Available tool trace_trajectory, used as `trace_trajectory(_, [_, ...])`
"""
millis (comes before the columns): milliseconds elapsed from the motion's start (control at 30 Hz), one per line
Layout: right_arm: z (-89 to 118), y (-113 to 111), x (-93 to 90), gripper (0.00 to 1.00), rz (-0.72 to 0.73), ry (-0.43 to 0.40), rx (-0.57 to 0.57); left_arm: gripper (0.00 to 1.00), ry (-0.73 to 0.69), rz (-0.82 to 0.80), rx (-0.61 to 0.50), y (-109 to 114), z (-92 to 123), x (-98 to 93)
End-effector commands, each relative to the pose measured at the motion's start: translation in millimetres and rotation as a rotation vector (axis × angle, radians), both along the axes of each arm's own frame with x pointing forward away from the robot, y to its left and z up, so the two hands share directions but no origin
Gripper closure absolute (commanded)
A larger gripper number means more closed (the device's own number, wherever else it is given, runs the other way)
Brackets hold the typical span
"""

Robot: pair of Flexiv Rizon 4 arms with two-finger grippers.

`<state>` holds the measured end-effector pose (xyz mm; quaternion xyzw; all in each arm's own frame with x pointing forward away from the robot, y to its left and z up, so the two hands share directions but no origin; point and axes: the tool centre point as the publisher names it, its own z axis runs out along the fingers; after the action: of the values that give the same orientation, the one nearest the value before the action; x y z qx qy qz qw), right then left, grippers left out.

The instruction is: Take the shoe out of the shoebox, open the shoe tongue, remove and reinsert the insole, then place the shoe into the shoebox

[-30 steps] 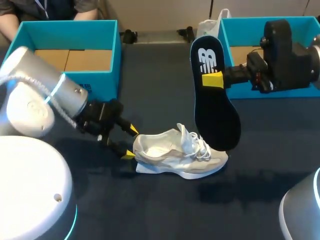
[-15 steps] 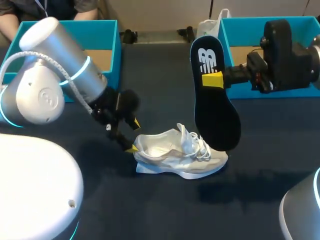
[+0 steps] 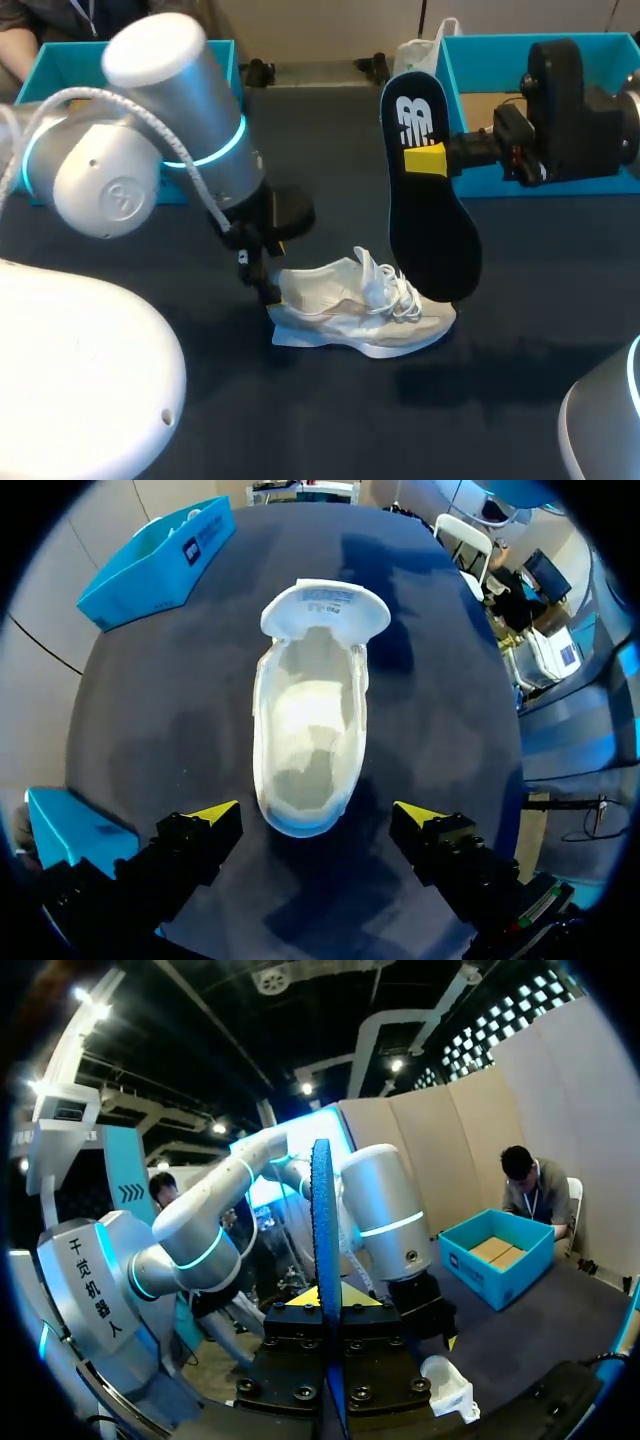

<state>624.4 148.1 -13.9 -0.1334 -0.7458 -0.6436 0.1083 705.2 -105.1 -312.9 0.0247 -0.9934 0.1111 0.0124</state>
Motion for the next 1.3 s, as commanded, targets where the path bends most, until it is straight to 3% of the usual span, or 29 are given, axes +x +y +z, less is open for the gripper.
trace_trajectory(33, [-0.7, 1.6, 0.7, 1.00, 0.000, 0.000, -0.001, 0.00, 0.003, -0.009, 0.120, -9.4, -1.2, -0.4])
trace_trajectory(300, [-0.7, 1.6, 0.7, 1.00, 0.000, 0.000, -0.001, 0.00, -0.026, -0.039, 0.147, -25.4, -2.7, 4.8])
trace_trajectory(700, [-0.7, 1.6, 0.7, 1.00, 0.000, 0.000, -0.001, 0.00, -0.065, -0.049, 0.161, -65.6, -15.9, 33.6])
trace_trajectory(900, [-0.7, 1.6, 0.7, 1.00, 0.000, 0.000, -0.001, 0.11, -0.062, -0.032, 0.161, -75.2, -29.7, 40.0])
trace_trajectory(1000, [-0.7, 1.6, 0.7, 1.00, 0.000, 0.000, -0.001, 0.35, -0.058, -0.034, 0.157, -74.7, -37.3, 40.5])
trace_trajectory(1033, [-0.7, 1.6, 0.7, 1.00, 0.000, 0.000, -0.001, 0.38, -0.056, -0.038, 0.152, -74.0, -38.7, 40.2])
trace_trajectory(1167, [-0.7, 1.6, 0.7, 1.00, 0.000, 0.000, -0.001, 0.30, -0.057, -0.040, 0.147, -73.1, -45.6, 42.2])
trace_trajectory(1233, [-0.7, 1.6, 0.7, 1.00, 0.000, 0.000, -0.001, 0.36, -0.046, -0.034, 0.150, -73.4, -49.3, 43.9])
trace_trajectory(1300, [-0.7, 1.6, 0.7, 1.00, 0.000, 0.000, -0.001, 0.36, -0.037, -0.027, 0.140, -73.1, -51.9, 44.9])
